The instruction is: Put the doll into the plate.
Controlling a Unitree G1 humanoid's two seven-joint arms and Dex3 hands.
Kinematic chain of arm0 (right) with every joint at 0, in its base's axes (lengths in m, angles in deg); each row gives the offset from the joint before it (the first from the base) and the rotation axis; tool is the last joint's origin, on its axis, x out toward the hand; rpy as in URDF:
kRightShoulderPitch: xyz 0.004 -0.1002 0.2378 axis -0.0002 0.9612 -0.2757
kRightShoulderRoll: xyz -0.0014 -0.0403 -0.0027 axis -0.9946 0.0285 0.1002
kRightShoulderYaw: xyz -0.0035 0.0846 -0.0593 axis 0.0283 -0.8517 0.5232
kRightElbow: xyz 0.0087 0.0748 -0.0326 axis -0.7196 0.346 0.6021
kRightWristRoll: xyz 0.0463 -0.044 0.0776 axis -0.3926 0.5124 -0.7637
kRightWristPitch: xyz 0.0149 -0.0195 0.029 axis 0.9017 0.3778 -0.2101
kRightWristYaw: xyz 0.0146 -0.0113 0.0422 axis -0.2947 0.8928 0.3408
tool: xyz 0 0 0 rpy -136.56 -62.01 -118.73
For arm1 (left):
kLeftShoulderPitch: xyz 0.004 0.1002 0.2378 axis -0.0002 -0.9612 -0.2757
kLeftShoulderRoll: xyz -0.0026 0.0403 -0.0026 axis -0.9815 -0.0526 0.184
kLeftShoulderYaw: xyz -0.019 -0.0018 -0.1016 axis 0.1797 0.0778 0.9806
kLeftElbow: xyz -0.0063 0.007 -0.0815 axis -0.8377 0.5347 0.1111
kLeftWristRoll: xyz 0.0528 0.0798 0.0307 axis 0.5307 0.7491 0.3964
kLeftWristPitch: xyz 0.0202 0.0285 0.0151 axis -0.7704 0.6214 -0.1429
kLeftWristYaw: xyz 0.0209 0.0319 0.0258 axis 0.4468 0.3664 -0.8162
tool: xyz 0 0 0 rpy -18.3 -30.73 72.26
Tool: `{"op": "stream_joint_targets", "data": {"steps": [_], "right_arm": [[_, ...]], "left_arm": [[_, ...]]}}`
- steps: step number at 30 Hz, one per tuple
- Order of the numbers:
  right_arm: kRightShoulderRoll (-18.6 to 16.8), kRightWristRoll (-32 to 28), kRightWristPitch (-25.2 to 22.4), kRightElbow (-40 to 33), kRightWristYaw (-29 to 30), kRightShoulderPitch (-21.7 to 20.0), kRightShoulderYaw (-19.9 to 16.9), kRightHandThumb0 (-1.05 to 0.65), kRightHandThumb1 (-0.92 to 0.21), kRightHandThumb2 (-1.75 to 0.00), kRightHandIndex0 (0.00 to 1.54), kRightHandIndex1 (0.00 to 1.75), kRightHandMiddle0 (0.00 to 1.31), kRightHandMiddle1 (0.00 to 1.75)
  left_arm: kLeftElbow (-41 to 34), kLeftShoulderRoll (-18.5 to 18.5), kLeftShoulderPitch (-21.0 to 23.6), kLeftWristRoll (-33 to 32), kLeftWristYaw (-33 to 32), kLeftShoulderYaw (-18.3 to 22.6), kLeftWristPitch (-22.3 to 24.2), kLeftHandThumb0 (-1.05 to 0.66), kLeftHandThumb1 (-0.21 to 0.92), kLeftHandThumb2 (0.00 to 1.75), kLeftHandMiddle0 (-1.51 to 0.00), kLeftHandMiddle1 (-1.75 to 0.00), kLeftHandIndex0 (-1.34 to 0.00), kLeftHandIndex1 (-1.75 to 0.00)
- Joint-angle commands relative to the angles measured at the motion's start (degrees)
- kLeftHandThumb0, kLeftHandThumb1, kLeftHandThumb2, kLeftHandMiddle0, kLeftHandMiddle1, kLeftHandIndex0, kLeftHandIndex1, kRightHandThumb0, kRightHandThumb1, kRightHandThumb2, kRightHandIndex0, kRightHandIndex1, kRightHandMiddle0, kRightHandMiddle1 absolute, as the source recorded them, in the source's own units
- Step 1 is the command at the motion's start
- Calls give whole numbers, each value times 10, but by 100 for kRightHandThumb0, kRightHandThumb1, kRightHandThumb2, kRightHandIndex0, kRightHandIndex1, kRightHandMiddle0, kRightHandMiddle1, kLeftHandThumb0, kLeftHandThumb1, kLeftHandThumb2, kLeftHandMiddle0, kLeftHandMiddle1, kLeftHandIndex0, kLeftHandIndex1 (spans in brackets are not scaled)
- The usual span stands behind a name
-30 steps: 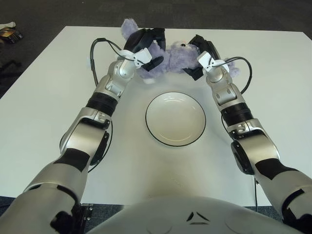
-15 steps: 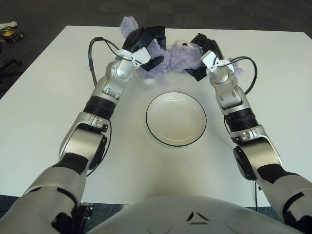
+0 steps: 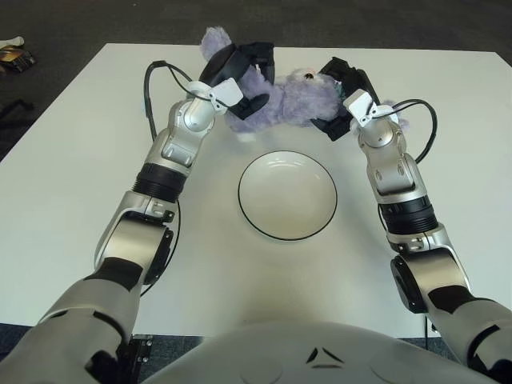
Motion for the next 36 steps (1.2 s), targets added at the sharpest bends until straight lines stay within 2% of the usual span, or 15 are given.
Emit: {"op": "stream_joint_targets", "data": {"steps": [1,9,20,29,36], "right_arm": [[14,-4,13,-39,-12,16,-4,1,12,-164,102,125,84,175],[27,-6,18,-81,-29,43,-5,1,14,-167,101,130,85,175],[48,16,43,-124,-30,78,2,1,15,-172,99,139,84,175],[59,23,66,-139,-35,105,0,0,15,-174,97,148,82,175],[68,28,75,-157,-38,128,-4,0,13,-175,94,157,78,175]], "left_arm": [[-12,-14,-16,-12,16,13,10,54,13,154,-76,-175,-96,-175],[-38,-17,-27,-22,39,14,18,55,12,156,-77,-175,-98,-175],[-70,-26,-44,-51,86,12,5,56,10,158,-79,-175,-100,-175],[-141,-35,-80,-73,129,14,41,57,8,161,-81,-175,-101,-175],[-189,-41,-107,-68,138,17,65,58,7,162,-82,-175,-104,-175]]}}
